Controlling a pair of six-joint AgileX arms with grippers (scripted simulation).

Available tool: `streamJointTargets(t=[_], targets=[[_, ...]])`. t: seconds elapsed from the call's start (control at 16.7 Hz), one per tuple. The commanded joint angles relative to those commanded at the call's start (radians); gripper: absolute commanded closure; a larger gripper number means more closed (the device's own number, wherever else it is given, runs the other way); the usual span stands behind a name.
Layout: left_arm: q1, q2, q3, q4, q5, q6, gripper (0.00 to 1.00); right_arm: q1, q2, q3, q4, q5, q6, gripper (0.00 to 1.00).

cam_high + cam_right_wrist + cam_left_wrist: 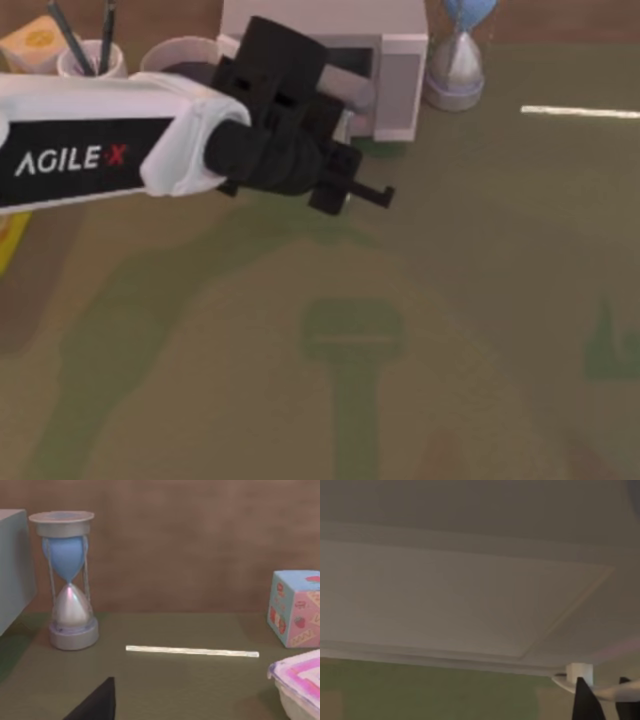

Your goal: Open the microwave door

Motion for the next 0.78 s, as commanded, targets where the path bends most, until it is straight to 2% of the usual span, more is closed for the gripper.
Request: streamJointTargets(t=[0.78], targets=[[0.01, -0.008, -0.014, 0.003, 0.013, 0.022, 1.0, 0.0, 0.0, 0.0, 0.0, 0.0, 0.0, 0.0]])
